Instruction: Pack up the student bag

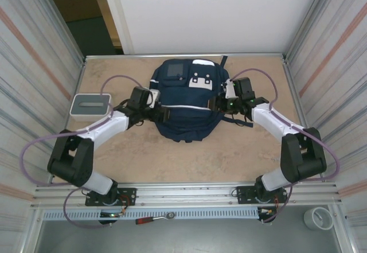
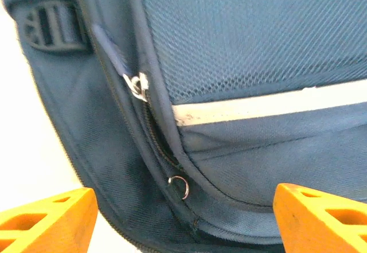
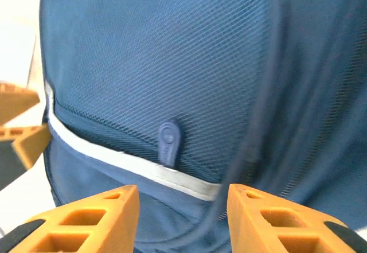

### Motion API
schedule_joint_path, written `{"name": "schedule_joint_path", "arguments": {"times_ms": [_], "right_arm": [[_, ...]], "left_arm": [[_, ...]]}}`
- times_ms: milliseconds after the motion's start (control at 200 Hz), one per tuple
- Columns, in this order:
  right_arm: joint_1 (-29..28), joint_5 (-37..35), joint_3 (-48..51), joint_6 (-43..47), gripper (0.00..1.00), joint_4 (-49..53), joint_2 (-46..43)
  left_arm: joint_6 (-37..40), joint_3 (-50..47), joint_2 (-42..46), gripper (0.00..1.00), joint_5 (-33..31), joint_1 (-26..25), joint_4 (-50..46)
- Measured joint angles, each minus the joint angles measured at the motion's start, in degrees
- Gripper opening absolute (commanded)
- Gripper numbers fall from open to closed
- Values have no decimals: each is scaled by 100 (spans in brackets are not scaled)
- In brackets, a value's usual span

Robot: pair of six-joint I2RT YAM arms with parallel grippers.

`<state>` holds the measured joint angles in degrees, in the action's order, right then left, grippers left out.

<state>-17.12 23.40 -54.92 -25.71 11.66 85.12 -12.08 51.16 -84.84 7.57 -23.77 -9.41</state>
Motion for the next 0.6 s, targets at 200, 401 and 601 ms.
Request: {"name": "schedule_joint_path", "arguments": {"times_ms": [200,401,601], "right_arm": [[61,-87,-339,-334,58,-374,621],[76,90,-1086,-496,55,-457,1576],[144,216,-1821,-509,52,-210,2140]], "left_arm": [[-501,588,-579,79,492,422,365],[-763,1132,-1541,76,1154,402,527],[-970,741,-1421,75,1366,186,925]]}}
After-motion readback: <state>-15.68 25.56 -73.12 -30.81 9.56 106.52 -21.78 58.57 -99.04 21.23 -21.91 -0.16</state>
